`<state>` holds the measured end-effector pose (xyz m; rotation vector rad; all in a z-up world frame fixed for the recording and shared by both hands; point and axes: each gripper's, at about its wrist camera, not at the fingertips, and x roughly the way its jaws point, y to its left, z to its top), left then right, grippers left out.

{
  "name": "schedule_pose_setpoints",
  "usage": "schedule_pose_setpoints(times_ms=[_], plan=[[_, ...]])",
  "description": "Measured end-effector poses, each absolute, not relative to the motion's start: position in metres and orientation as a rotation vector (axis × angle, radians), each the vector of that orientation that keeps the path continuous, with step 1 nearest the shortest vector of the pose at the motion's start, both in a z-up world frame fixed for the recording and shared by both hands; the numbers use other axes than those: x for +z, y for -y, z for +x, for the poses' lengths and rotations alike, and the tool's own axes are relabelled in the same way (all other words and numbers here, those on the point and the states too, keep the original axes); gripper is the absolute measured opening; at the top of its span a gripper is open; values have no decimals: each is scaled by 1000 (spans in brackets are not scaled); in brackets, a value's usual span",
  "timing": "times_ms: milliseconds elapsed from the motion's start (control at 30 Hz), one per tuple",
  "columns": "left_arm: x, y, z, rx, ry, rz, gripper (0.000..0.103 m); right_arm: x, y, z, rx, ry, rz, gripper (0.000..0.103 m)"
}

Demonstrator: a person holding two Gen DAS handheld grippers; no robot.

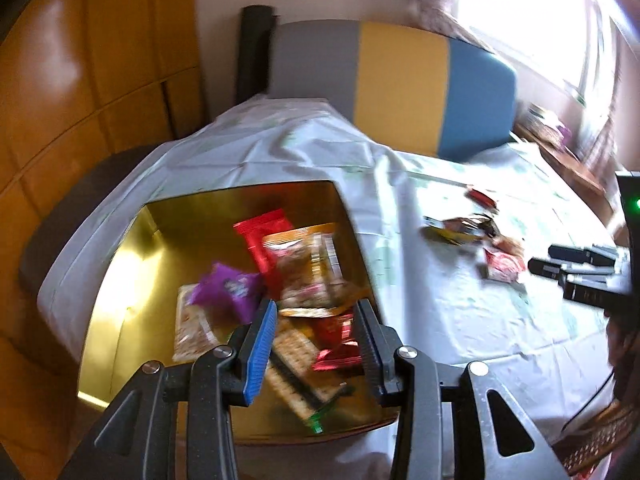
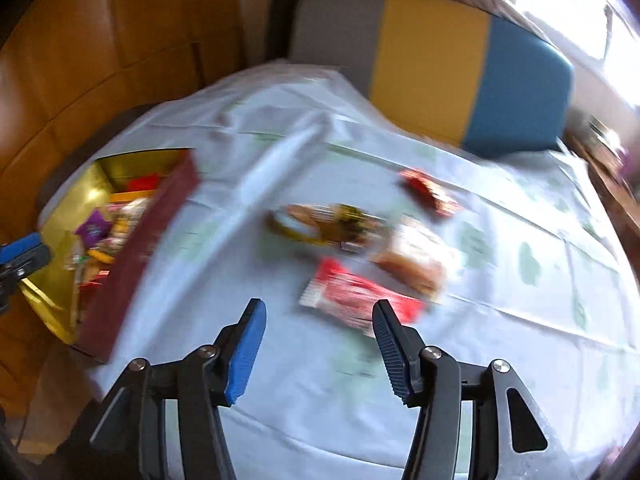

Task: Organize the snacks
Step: 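Reach the left gripper to the brown sesame snack bag and grasp it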

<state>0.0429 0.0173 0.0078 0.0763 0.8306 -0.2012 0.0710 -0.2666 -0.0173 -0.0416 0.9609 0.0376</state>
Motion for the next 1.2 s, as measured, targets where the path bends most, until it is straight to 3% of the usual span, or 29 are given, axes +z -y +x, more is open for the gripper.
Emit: schedule_pose_setpoints(times_ms=[167, 567, 1100, 1200], plan=[[11, 16, 50, -305, -828, 145, 54, -18, 317, 75, -49, -990, -25, 63], [-1, 117, 111, -532, -890, 349, 72, -34, 383, 80, -147, -1001, 163, 65], [-62, 217, 194, -703, -974, 643, 72, -20, 382, 79, -92, -953, 243, 70], [-79, 222, 206, -728, -1055, 595, 53, -19, 378, 79, -86, -948, 228, 70]])
